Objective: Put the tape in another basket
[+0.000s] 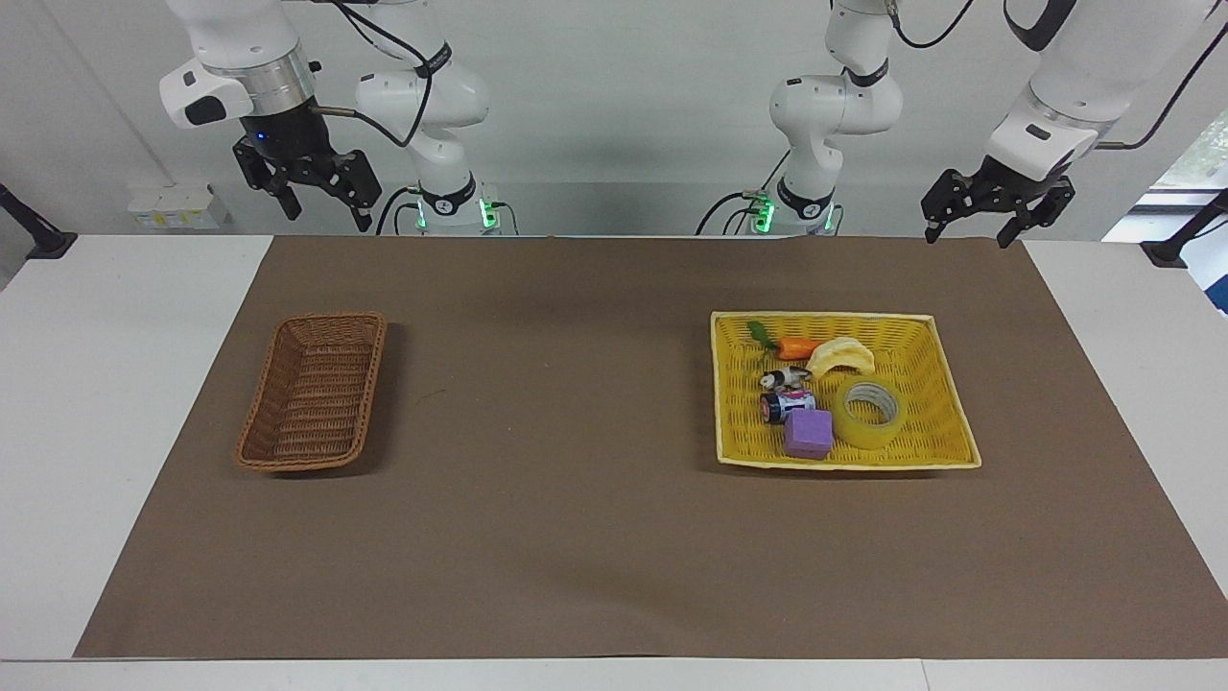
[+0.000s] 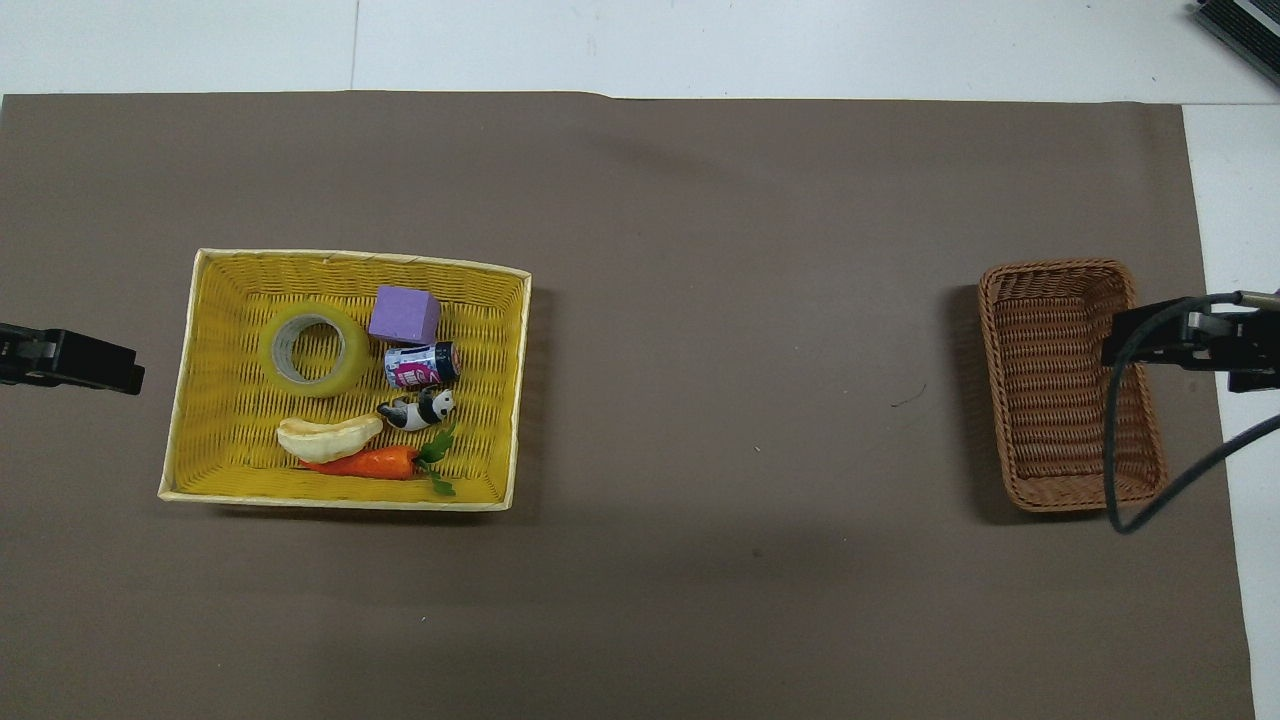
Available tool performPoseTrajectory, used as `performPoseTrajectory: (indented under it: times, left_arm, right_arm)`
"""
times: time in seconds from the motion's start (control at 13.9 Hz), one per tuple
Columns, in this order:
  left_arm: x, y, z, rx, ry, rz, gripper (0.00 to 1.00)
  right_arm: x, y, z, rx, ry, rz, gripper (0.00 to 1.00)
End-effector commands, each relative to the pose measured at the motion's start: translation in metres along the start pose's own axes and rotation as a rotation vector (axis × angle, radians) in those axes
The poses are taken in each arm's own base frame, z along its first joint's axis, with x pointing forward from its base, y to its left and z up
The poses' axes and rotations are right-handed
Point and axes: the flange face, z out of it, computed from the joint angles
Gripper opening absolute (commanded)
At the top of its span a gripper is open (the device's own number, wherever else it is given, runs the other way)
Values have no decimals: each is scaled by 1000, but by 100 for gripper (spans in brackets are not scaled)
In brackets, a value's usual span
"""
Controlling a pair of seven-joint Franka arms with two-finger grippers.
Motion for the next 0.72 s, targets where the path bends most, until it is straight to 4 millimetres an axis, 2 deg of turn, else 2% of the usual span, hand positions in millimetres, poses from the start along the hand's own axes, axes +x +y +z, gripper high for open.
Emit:
performPoseTrajectory:
  times: [0.0, 0.65]
  left_arm:
    - [-11, -9, 11, 4, 18, -11, 100]
    - [-7, -5, 9, -43, 53, -31, 100]
  right_arm:
    - [-3, 5, -1, 14, -2, -18, 100]
    - [-3, 5, -1, 14, -2, -18, 100]
